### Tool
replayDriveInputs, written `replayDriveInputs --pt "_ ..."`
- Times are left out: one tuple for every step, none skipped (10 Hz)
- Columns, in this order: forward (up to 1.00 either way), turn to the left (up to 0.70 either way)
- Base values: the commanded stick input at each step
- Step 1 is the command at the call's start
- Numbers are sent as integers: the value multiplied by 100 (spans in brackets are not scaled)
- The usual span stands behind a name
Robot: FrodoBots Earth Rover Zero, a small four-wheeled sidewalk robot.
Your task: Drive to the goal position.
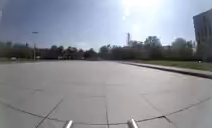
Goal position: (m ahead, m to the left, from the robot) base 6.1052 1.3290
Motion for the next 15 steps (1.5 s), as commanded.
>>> replayDriveInputs --pt "100 0" --pt "100 0" --pt "100 0" --pt "100 0" --pt "100 0" --pt "100 0" --pt "100 0" --pt "100 0" --pt "100 0" --pt "100 0" --pt "100 0" --pt "100 0" --pt "100 0" --pt "100 0" --pt "100 0"
